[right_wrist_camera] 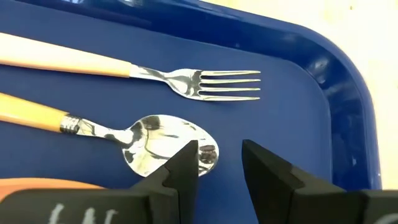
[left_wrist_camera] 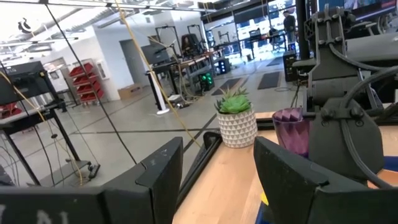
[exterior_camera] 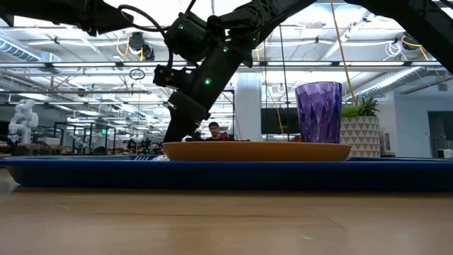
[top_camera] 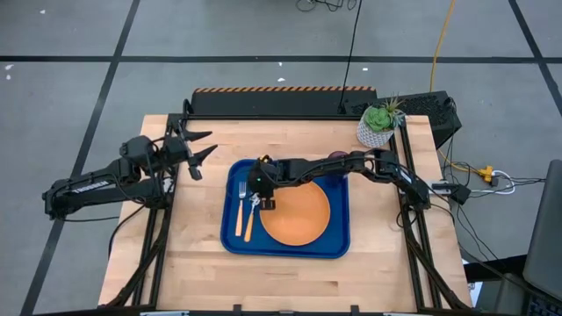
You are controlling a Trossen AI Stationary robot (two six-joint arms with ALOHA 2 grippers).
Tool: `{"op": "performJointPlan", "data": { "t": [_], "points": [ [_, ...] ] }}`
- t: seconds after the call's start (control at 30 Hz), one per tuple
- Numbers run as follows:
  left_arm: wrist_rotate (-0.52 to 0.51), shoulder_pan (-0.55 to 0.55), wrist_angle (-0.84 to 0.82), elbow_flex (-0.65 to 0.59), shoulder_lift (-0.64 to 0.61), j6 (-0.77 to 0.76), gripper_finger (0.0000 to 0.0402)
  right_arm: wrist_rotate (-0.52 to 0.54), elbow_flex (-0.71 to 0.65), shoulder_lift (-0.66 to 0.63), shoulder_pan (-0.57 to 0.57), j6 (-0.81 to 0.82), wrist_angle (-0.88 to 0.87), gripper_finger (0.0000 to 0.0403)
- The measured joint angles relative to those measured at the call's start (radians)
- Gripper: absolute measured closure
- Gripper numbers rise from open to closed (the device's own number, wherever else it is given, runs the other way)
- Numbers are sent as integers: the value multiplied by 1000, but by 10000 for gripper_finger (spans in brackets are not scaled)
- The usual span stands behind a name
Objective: Pick and place plate/cup/fork/spoon on tray
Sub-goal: Adjust the yellow spoon on the blue serving tray
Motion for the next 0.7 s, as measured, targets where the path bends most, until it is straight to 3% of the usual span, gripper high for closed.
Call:
{"op": "performJointPlan", "data": {
  "t": [0.7],
  "points": [
    [0, 0, 13, 0, 0, -7, 202, 10, 1, 17, 3, -27, 23, 289]
  ]
}}
